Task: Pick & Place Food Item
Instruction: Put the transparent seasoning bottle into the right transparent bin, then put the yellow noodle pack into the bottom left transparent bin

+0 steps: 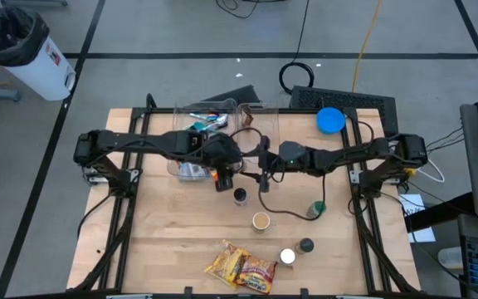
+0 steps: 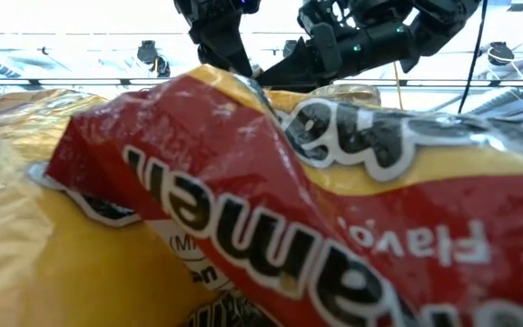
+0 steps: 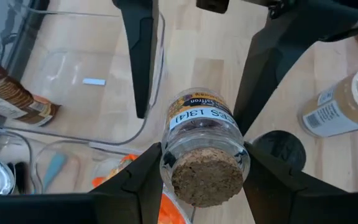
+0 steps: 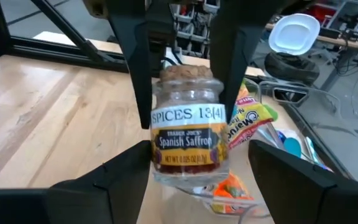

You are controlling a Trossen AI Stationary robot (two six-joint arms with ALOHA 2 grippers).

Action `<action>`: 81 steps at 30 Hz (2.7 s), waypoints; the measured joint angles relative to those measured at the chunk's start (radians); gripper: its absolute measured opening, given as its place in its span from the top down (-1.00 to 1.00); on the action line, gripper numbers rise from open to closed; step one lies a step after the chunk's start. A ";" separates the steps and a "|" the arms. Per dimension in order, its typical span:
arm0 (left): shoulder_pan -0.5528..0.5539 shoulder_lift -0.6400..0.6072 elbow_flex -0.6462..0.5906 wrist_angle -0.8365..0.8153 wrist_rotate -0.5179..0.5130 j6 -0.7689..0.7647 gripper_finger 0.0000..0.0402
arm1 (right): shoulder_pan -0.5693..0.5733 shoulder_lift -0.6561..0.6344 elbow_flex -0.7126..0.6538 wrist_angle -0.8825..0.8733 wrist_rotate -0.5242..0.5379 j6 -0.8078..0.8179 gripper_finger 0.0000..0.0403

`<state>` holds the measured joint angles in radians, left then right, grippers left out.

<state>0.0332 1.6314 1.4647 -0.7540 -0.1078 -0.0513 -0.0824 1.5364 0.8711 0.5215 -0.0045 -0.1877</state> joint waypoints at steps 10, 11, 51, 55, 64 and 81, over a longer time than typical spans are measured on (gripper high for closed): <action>-0.022 0.000 0.000 0.006 -0.003 0.003 0.10 | 0.021 0.000 0.000 -0.002 -0.001 0.004 0.21; -0.023 0.000 0.000 0.009 -0.005 0.003 0.10 | 0.021 -0.002 0.000 -0.003 -0.001 0.003 0.21; -0.028 -0.174 -0.646 1.451 0.238 -0.007 -0.53 | 0.017 -0.465 -0.490 0.387 0.062 0.139 0.86; -0.029 -0.174 -0.646 1.453 0.238 -0.007 -0.53 | 0.017 -0.492 -0.490 0.362 0.084 0.155 0.79; -0.041 -0.174 -0.646 1.238 0.264 -0.081 -0.53 | 0.017 -0.578 -0.491 0.187 0.082 0.159 0.29; -0.146 -0.071 -0.646 1.061 0.124 -0.037 -0.53 | 0.017 -0.571 -0.490 0.169 0.082 0.161 -0.03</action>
<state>-0.1127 1.5606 0.8188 0.3075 0.0166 -0.0879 -0.0654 0.9649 0.3809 0.6907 0.0780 -0.0268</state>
